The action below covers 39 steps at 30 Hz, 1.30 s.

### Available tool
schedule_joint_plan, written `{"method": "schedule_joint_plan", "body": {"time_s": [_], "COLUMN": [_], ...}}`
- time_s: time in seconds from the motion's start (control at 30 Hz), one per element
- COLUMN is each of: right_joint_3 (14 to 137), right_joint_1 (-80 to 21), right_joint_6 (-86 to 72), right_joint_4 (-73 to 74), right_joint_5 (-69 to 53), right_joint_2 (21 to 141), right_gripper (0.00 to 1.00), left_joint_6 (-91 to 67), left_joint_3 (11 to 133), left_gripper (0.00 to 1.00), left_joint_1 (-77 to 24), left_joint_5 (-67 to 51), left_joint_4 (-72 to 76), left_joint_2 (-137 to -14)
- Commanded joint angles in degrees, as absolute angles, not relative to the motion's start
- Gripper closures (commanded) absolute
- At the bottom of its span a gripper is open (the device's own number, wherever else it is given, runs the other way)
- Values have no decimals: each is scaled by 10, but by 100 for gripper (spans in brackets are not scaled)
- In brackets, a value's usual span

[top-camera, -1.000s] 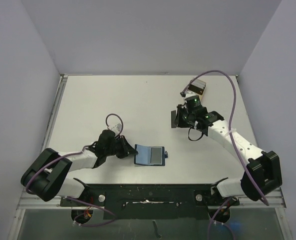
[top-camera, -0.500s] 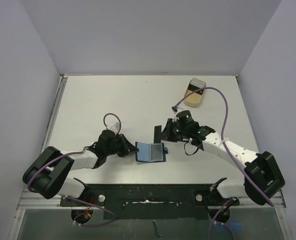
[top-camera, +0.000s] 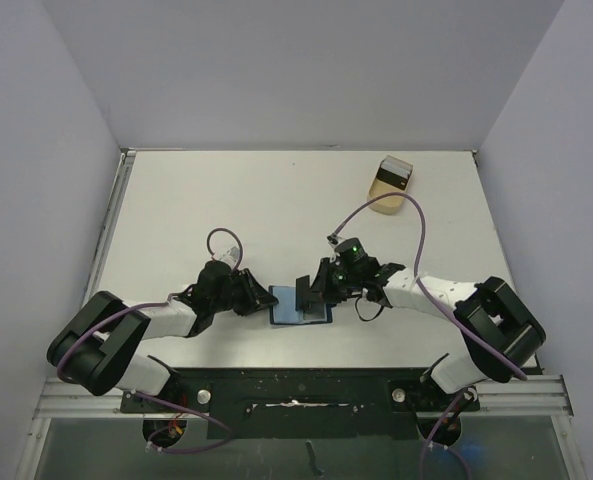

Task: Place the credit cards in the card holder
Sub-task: Insert the credit card into the card holder.

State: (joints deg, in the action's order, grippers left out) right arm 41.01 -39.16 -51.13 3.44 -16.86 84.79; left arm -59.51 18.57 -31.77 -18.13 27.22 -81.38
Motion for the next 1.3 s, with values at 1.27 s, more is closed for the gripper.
{"method": "schedule_joint_plan", "body": {"time_s": [1.27], "right_joint_3": [375], "right_joint_1": [-349], "right_joint_6": [-446], "right_joint_4": [-13], "right_joint_5": [-285], "right_joint_2": [908], "right_gripper": [97], "left_joint_6": [-544], "left_joint_3": [196], "left_gripper": [100], "left_joint_1": [-316], "left_joint_5": [-146], "left_joint_4": [250], "left_joint_2": [-817]}}
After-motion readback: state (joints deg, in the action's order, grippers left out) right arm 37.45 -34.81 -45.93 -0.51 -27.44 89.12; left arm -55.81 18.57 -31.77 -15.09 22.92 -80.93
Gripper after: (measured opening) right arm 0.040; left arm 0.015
